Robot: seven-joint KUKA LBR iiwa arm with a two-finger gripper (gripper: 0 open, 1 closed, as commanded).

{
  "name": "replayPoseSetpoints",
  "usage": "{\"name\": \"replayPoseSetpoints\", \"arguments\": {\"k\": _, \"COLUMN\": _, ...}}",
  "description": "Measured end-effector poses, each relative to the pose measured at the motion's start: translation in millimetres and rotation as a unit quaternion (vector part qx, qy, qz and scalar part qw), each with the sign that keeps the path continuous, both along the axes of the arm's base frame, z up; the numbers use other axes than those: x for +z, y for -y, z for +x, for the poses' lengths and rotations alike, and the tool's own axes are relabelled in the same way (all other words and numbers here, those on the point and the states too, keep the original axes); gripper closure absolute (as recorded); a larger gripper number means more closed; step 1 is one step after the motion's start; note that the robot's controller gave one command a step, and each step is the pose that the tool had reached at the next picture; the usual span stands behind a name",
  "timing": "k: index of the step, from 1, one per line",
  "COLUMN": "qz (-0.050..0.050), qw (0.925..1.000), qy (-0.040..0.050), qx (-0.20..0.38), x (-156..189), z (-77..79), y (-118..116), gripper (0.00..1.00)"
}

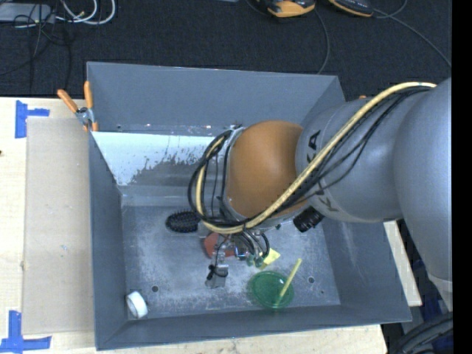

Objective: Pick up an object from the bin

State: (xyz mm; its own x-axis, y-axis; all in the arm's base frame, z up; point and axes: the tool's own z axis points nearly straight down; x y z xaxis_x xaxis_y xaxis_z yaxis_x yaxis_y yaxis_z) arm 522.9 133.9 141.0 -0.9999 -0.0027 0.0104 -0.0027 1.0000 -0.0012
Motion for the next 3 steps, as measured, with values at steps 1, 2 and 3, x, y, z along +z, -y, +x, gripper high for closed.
{"name": "replayPoseSetpoints", "arguments": {"k": 1, "qz": 0.001, "qw": 1.0000, "qy": 0.0038, "qx": -0.002, "x": 4, "z": 2.0, "y": 1, "gripper": 0.00}}
{"name": "replayPoseSetpoints", "arguments": {"k": 2, "qz": 0.001, "qw": 0.9979, "qy": 0.0030, "qx": 0.065, "x": -48, "z": 47.4, "y": 65, "gripper": 0.00}}
{"name": "replayPoseSetpoints", "arguments": {"k": 3, "qz": 0.001, "qw": 1.0000, "qy": 0.0022, "qx": 0.009, "x": -33, "z": 73.2, "y": 98, "gripper": 0.00}}
